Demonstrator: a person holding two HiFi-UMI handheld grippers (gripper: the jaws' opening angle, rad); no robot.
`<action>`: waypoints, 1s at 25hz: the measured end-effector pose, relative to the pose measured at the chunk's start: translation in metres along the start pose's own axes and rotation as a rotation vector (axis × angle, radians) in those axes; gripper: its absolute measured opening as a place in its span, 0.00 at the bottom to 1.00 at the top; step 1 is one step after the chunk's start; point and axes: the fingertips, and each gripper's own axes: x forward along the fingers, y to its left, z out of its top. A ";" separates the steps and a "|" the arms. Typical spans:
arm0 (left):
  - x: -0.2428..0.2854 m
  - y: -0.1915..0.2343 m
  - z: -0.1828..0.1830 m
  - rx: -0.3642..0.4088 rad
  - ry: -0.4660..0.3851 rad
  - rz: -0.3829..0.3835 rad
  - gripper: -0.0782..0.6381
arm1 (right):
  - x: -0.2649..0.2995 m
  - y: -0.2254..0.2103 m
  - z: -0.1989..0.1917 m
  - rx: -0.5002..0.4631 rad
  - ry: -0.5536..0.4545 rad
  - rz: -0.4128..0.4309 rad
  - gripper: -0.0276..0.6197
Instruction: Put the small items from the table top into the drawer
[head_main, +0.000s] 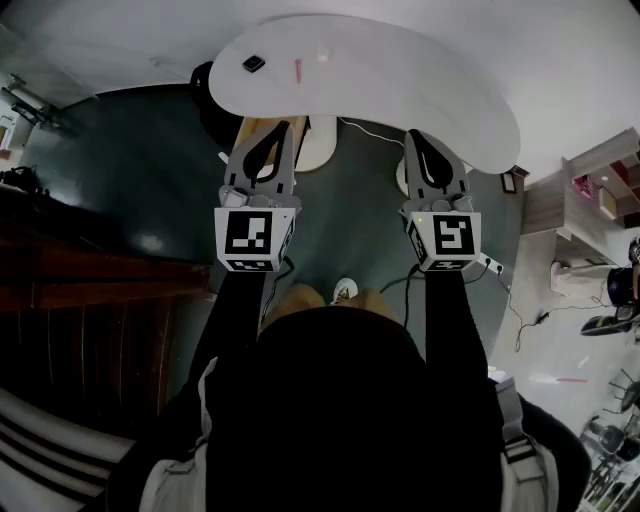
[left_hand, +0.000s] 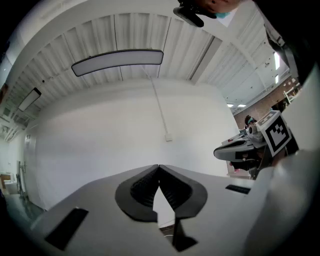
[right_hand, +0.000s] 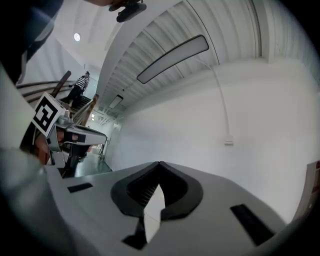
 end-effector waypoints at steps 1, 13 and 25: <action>0.001 -0.001 -0.001 -0.002 0.002 -0.002 0.13 | 0.000 -0.001 -0.001 -0.002 0.000 0.000 0.08; 0.015 -0.009 -0.003 -0.003 0.012 -0.006 0.13 | 0.005 -0.011 0.003 0.017 -0.051 0.024 0.08; 0.016 0.005 -0.012 0.009 0.016 0.020 0.13 | 0.018 -0.006 -0.010 0.025 -0.035 0.055 0.09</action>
